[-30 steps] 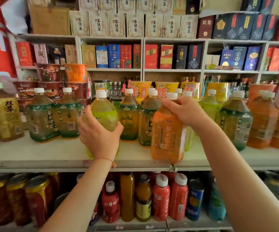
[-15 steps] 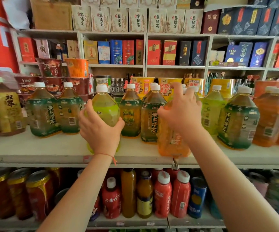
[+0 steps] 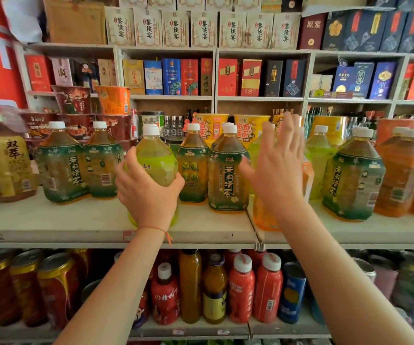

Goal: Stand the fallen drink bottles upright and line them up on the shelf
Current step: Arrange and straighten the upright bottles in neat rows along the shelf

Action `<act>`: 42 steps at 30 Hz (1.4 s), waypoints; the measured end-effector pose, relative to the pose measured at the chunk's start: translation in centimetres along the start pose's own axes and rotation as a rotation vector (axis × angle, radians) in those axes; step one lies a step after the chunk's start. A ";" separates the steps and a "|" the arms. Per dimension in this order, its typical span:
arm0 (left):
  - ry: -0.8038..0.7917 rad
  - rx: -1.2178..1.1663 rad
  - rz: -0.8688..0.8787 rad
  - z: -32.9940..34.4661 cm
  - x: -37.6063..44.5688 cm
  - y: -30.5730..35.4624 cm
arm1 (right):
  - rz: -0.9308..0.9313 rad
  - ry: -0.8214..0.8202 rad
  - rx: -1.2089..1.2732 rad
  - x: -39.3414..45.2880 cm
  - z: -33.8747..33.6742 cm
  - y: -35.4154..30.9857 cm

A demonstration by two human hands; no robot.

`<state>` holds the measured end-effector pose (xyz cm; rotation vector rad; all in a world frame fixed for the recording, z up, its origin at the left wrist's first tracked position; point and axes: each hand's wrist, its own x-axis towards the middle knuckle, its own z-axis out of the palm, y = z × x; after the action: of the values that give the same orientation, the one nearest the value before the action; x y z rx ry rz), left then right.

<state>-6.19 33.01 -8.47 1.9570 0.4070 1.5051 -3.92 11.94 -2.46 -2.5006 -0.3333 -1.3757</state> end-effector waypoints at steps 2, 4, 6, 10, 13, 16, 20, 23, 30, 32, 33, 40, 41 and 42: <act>0.009 -0.009 0.005 -0.1 0.4 -0.1 | -0.102 0.028 0.098 -0.5 0.9 -1.9; 0.031 -0.047 0.011 -0.4 1.2 -0.3 | -0.145 -0.018 0.153 -0.6 2.1 -3.3; 0.022 -0.150 0.002 -0.7 2.2 -0.5 | -0.079 -0.107 0.219 -0.3 3.3 -4.0; -0.166 -0.314 -0.007 -1.1 3.1 -2.0 | 0.298 -0.270 0.501 1.5 5.2 -4.2; -0.342 -0.348 -0.092 -1.1 3.0 -3.8 | 0.381 -0.288 0.498 2.6 6.3 -4.0; -0.447 -0.317 -0.195 -0.9 3.4 -4.2 | 0.386 -0.293 0.466 3.0 6.7 -3.6; -0.516 -0.305 -0.239 -0.5 4.3 -4.6 | 0.417 -0.339 0.624 2.8 6.7 -3.5; -0.577 -0.311 -0.218 -0.5 5.4 -5.0 | 0.447 -0.389 0.804 2.6 6.7 -3.0; -0.647 -0.279 -0.215 0.3 7.3 -5.8 | 0.346 -0.412 0.966 1.3 6.1 -3.2; -0.696 -0.251 -0.224 0.4 7.9 -5.9 | 0.321 -0.456 0.998 1.1 5.7 -3.9; -0.714 -0.238 -0.226 0.4 8.2 -6.0 | 0.310 -0.478 1.020 1.0 5.6 -4.3; -0.899 -0.283 -0.161 -0.7 9.4 -6.7 | 0.309 -0.507 1.147 -0.8 5.4 -9.7; -0.938 -0.289 -0.163 -1.2 9.7 -7.0 | 0.324 -0.495 1.146 -1.0 5.6 -10.9; -0.938 -0.299 -0.170 -1.8 10.0 -7.2 | 0.337 -0.485 1.148 -1.1 5.9 -12.1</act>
<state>-3.97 44.88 -5.32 2.0598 -0.0656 0.3968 -3.84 25.23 -4.96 -1.7096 -0.5532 -0.2336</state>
